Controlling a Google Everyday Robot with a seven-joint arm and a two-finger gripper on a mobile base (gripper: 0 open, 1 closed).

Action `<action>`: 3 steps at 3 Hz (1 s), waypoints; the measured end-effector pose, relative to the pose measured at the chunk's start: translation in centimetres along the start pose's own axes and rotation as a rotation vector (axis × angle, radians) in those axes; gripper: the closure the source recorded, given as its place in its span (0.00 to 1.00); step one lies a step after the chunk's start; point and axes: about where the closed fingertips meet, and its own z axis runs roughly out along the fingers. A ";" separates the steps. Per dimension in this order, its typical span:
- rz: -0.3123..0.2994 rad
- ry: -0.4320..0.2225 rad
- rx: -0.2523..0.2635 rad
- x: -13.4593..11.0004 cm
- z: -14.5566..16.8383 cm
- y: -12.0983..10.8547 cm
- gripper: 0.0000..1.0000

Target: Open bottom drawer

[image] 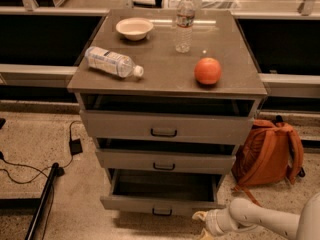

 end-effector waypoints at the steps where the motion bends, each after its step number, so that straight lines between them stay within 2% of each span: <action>1: -0.031 -0.023 0.030 -1.4 -1.5 -0.4 0.41; 2: -0.057 -0.054 0.056 -2.8 -2.0 -1.9 0.41; 3: -0.045 -0.082 0.070 -2.9 -1.2 -4.1 0.36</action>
Offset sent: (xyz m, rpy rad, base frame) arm 0.0421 0.0125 0.0525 0.0790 -0.1395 0.0185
